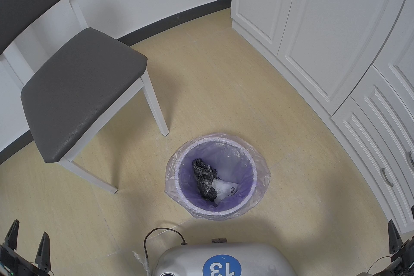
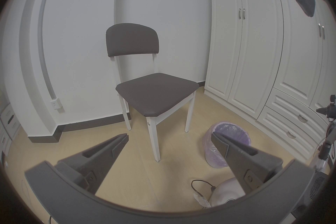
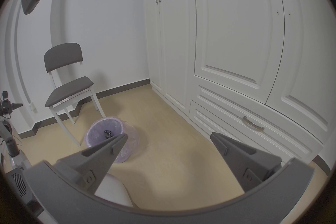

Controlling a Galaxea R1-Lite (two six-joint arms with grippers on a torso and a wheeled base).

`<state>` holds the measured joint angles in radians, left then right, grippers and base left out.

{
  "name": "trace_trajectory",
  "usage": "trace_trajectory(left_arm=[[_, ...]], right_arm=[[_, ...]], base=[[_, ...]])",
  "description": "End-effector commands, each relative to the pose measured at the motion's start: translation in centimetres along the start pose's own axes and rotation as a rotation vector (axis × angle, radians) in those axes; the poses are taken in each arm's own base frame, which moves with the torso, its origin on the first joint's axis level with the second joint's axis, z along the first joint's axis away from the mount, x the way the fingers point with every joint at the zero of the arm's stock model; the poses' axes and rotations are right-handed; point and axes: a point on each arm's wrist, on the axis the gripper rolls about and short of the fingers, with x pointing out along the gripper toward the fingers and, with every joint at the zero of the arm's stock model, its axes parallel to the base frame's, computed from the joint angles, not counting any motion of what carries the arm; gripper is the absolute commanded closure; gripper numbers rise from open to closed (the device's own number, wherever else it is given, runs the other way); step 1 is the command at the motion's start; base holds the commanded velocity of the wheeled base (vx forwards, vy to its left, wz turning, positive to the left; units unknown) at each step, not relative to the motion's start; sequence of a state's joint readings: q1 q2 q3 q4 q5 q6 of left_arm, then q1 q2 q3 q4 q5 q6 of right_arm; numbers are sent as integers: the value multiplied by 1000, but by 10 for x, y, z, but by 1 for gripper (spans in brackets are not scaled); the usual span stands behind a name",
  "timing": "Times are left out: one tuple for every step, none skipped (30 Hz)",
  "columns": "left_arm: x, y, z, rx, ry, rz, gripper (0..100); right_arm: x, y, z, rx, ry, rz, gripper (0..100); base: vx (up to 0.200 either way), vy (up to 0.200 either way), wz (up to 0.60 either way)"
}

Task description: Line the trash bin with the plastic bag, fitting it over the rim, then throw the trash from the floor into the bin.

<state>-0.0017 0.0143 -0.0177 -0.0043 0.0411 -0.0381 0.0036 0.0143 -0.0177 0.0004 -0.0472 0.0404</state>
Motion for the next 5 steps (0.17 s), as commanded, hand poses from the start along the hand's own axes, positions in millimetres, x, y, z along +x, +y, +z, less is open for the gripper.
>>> trace_trajectory(left_arm=[[0,0,-3,0,-3,0,0],[0,0,-3,0,-3,0,0],[0,0,-3,0,-3,0,0],[0,0,-3,0,-3,0,0],[0,0,-3,0,-3,0,0]], right_arm=[[0,0,-5,-2,3,2,0],[0,0,-5,-2,3,4,0],[0,0,-5,-2,2,2,0],[0,0,-5,-1,3,4,0],[0,0,-5,1,3,-1,0]], base=[[0,0,0],[0,0,0],[0,0,0],[0,0,0],[0,0,0]])
